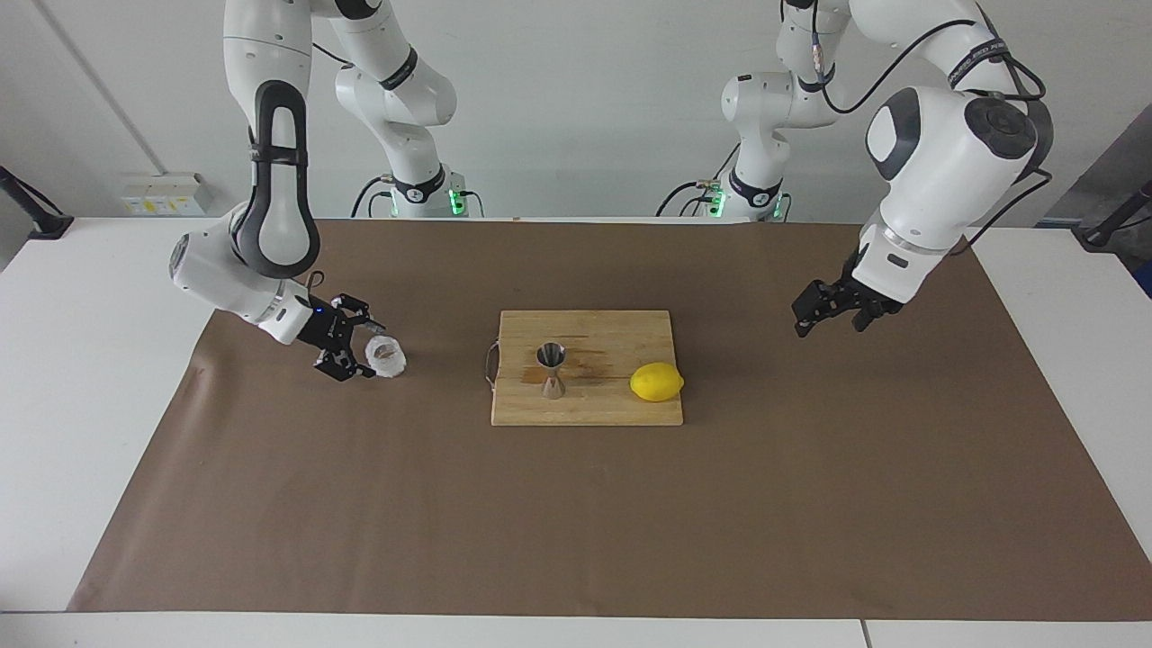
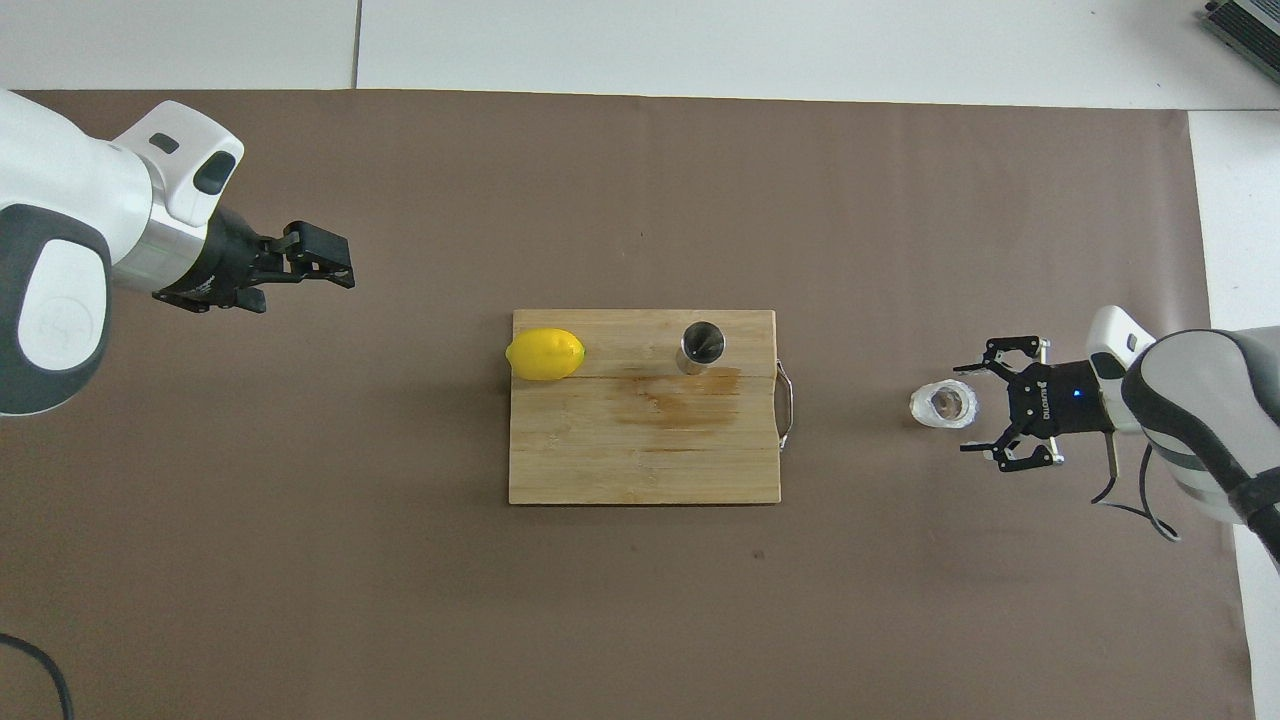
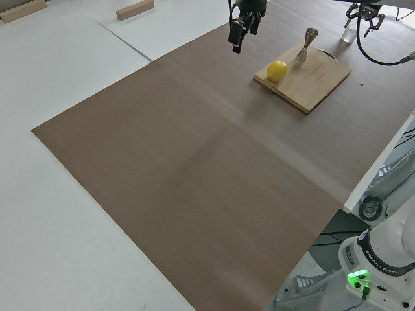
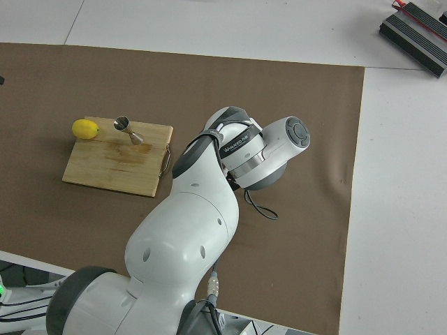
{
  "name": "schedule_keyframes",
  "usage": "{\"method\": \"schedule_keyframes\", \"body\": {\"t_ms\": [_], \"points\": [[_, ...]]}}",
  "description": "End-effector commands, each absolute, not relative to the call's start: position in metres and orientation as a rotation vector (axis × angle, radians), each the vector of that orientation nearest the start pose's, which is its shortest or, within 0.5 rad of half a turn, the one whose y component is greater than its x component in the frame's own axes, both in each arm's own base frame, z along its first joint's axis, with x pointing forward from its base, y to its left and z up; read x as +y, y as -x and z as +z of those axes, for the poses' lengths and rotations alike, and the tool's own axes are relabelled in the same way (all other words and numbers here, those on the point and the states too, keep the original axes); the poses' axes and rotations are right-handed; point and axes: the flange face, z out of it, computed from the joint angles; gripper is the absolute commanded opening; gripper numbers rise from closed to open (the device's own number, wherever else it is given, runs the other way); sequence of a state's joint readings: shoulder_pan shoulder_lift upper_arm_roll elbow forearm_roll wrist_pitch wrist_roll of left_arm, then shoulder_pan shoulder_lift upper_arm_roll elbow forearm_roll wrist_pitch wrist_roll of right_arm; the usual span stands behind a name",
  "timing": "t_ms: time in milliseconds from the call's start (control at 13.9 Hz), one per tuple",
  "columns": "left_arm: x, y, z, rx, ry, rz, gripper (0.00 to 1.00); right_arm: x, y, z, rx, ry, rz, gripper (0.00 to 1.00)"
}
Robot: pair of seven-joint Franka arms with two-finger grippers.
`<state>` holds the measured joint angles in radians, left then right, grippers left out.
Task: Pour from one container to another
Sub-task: 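Retract the left gripper while the right gripper opens toward the white cup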
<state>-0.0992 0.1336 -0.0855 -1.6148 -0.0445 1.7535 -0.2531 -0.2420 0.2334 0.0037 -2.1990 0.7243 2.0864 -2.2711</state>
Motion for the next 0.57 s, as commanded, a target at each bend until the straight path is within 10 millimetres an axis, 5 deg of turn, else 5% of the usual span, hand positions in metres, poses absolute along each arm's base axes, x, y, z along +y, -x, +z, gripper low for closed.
{"method": "schedule_keyframes", "body": {"t_ms": [0,216,503], "points": [[-0.098,-0.583,0.582,-0.065,3.108,0.013,1.00,-0.093,-0.516,0.256,-1.813,1.837,-0.631,1.00],[-0.054,-0.574,0.600,0.163,3.112,0.038,1.00,-0.084,-0.518,0.257,-1.786,1.833,-0.659,1.00],[-0.025,-0.563,0.619,0.111,3.112,0.076,1.00,-0.079,-0.519,0.257,-1.788,1.826,-0.657,1.00]]}}
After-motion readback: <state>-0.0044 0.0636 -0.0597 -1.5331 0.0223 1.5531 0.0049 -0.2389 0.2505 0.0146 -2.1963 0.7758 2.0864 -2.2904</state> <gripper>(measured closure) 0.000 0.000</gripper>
